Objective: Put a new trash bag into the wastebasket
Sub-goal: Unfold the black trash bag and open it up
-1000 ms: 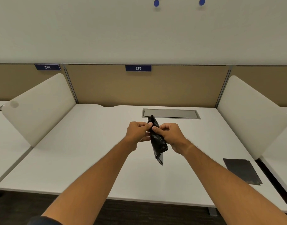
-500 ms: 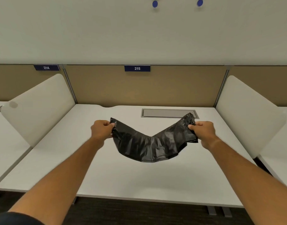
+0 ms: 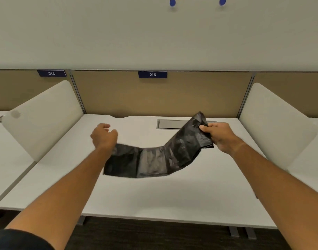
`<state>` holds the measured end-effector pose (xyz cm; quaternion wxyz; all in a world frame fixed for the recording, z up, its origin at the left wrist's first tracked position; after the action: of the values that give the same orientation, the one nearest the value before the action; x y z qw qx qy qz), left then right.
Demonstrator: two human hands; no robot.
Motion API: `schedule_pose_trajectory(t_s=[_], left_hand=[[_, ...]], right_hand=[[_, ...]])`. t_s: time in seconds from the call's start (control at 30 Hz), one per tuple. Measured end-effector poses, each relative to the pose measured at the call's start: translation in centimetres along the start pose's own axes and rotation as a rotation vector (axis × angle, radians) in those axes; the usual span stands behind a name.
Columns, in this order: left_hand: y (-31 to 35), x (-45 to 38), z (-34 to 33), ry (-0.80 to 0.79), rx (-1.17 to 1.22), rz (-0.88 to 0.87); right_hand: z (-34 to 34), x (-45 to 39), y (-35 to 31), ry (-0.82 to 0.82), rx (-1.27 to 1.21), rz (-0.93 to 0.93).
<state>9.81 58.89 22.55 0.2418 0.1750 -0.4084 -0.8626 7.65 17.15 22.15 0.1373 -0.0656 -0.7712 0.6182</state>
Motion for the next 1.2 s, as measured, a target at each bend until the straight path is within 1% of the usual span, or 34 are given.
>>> schedule_pose_trajectory(t_s=[0.07, 0.13, 0.2, 0.27, 0.33, 0.4, 0.47, 0.6, 0.8, 0.87, 0.97, 1.0, 1.07, 1.13, 1.2], left_hand=[[3.0, 1.8, -1.6, -0.080, 0.104, -0.094], [6.3, 4.5, -4.0, -0.280, 0.247, -0.185], [9.2, 6.9, -6.0, -0.473, 0.347, -0.239], [11.0, 8.5, -7.2, -0.593, 0.355, -0.258], [11.9, 9.3, -7.6, -0.644, 0.328, -0.272], [12.1, 9.5, -7.6, -0.646, 0.327, -0.272], [12.1, 9.2, -7.5, -0.639, 0.346, -0.270], [11.8, 8.1, -6.3, -0.569, 0.294, -0.299], [11.5, 5.1, -3.0, -0.436, 0.107, -0.447], [11.5, 4.4, -2.1, -0.431, 0.068, -0.478], [11.6, 4.4, -1.8, -0.520, -0.031, -0.536], [11.5, 4.4, -1.9, -0.546, -0.094, -0.551], [11.8, 4.5, -1.8, -0.531, -0.173, -0.563], [12.5, 5.4, -2.1, -0.511, -0.152, -0.587], [13.8, 7.0, -3.0, -0.521, -0.150, -0.670]], right_hand=[[-3.2, 0.6, -0.3, -0.102, -0.024, -0.003], [-6.0, 1.3, -0.5, -0.170, -0.013, 0.012], [-8.2, 2.0, -0.8, -0.227, 0.017, 0.047], [-9.7, 2.7, -1.1, -0.296, 0.064, 0.081], [-10.8, 3.4, -1.1, -0.381, 0.094, 0.071], [-11.2, 3.8, -1.2, -0.450, 0.105, 0.049], [-11.1, 3.9, -1.4, -0.465, 0.107, 0.048], [-9.5, 3.2, -2.2, -0.350, 0.140, 0.077], [-6.1, 1.8, -5.7, -0.239, 0.372, 0.244], [-5.3, 1.2, -6.7, -0.200, 0.408, 0.272], [-5.3, 1.0, -7.7, -0.185, 0.440, 0.315], [-5.7, 1.1, -8.0, -0.193, 0.440, 0.334], [-7.0, 1.5, -8.2, -0.254, 0.456, 0.350], [-8.9, 2.1, -8.1, -0.346, 0.481, 0.359], [-10.4, 2.8, -7.9, -0.405, 0.466, 0.376]])
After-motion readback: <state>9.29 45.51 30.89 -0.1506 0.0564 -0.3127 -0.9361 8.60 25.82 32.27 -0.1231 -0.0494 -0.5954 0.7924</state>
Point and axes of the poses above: each hand's wrist, its own x-axis away from the middle knuckle, its own z-axis out of the back of the hand, y = z × x, the point moved 8 cm from there along -x, towards the middle knuckle, and after that the axes turned 11 degrees about -x, right-handed, at the moved point
